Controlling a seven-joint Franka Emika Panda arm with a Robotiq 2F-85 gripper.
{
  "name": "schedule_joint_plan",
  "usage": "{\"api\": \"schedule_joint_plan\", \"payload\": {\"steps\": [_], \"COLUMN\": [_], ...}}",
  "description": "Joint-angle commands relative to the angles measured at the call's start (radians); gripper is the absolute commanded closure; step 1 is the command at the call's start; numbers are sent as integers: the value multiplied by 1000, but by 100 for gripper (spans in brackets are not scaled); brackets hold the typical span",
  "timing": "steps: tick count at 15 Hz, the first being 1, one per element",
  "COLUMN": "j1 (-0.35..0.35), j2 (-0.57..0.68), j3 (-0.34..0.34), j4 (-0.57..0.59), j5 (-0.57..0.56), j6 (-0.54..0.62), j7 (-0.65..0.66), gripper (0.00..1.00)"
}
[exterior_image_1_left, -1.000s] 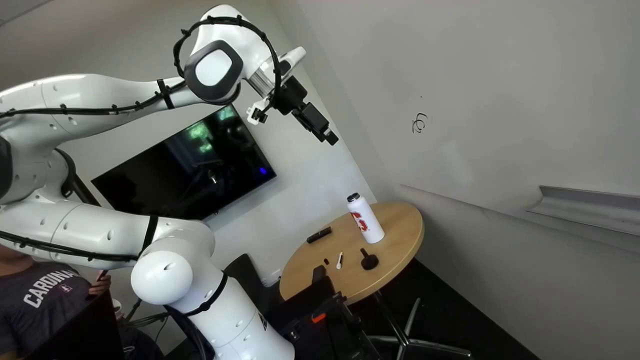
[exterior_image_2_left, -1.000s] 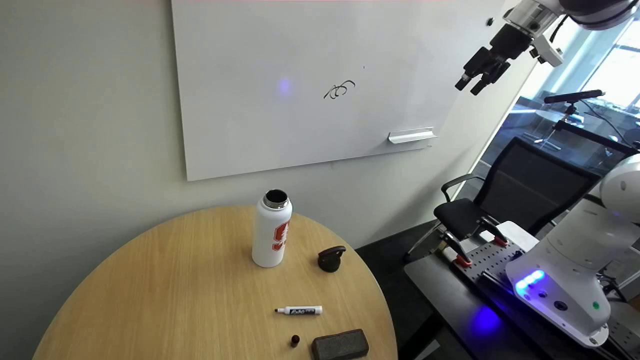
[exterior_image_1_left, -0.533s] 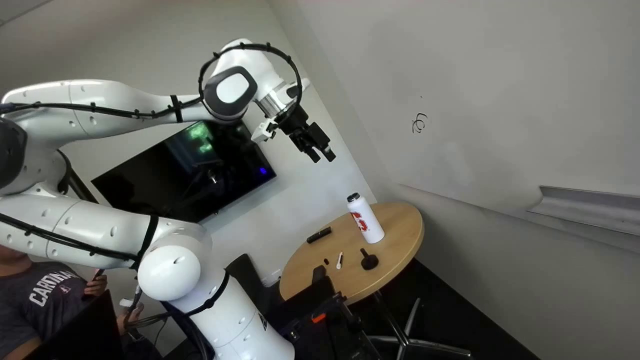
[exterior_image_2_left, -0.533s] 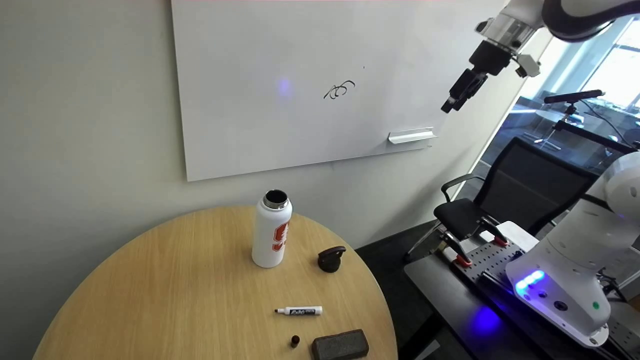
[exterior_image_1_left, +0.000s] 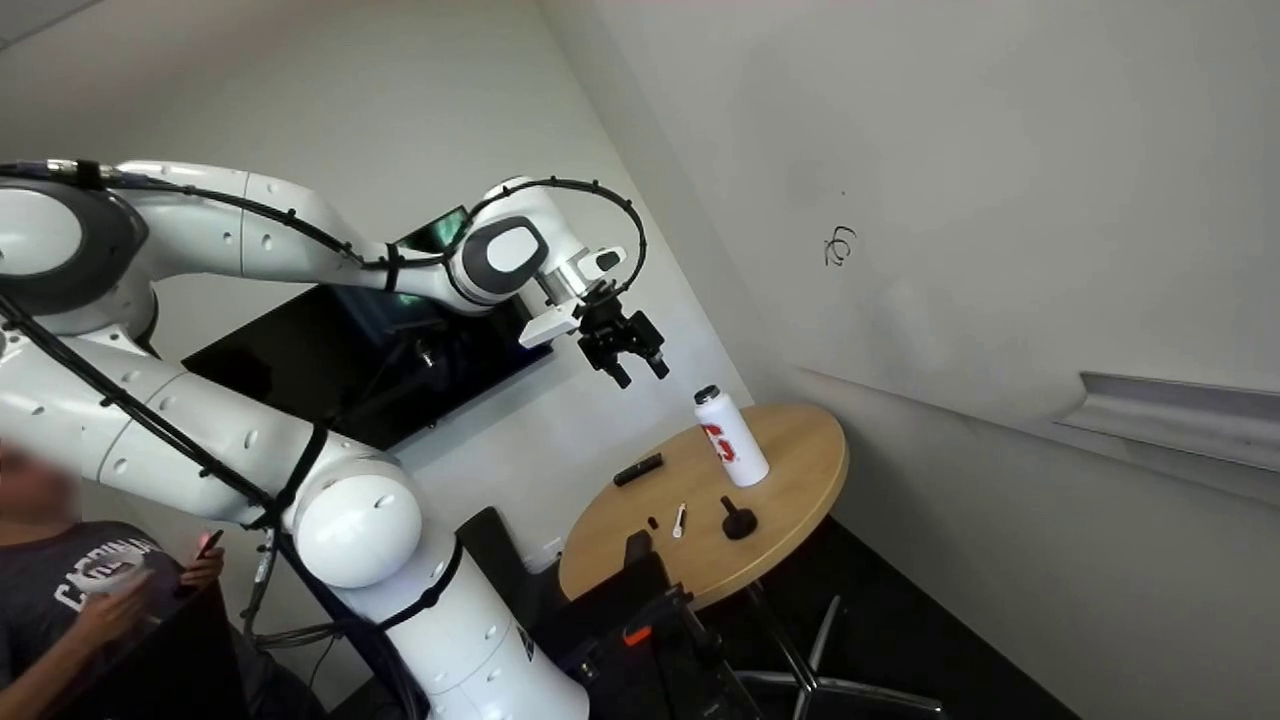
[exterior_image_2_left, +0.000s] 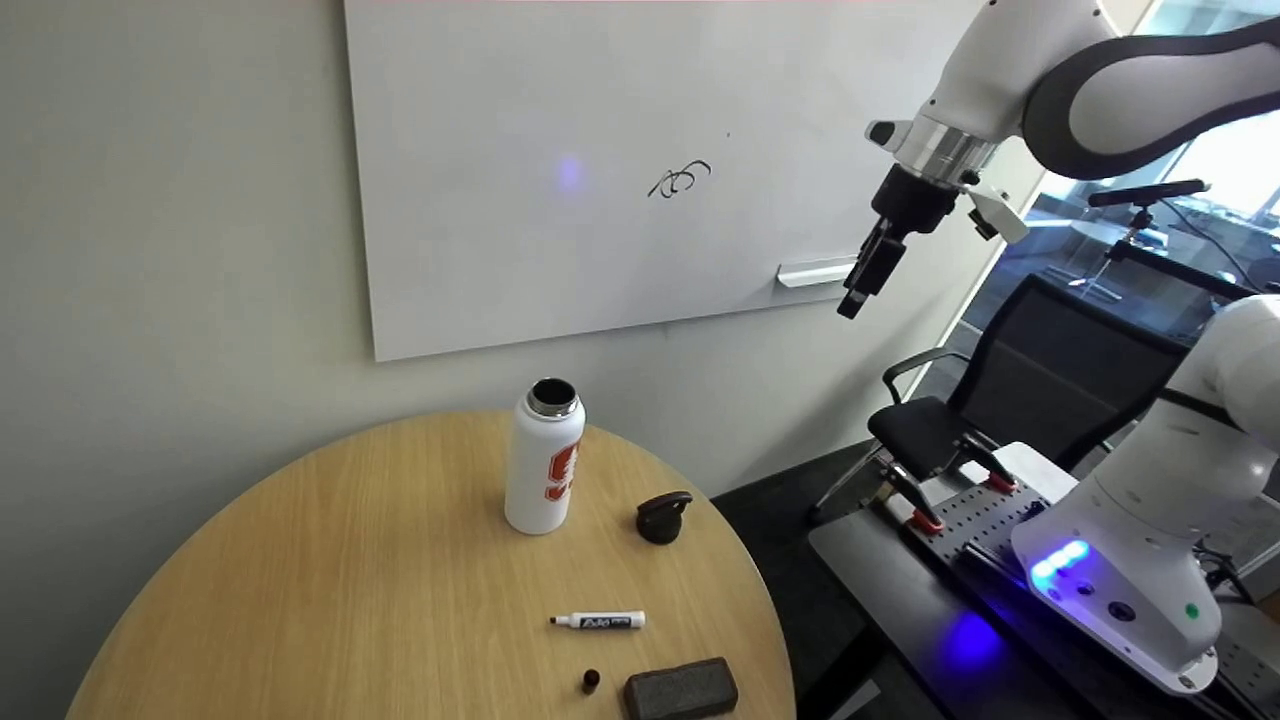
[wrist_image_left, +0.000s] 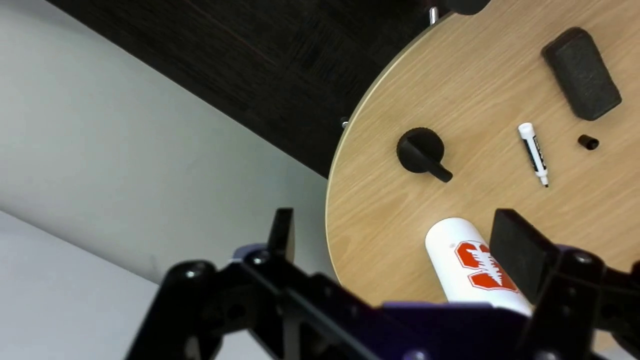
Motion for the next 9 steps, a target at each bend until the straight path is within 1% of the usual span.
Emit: {"api": "schedule_joint_plan", "payload": {"steps": [1, 4, 6, 9], "j1": [-1, -1, 11, 45], "j2": [-2, -4, 60, 188], "j3": [-3, -8, 10, 29], "j4": [3, 4, 9, 20], "j5": [1, 1, -28, -45], "j6": [-4, -4, 41, 143], "j7": [-3, -14, -55, -163], "gripper": [0, 0, 0, 0]}}
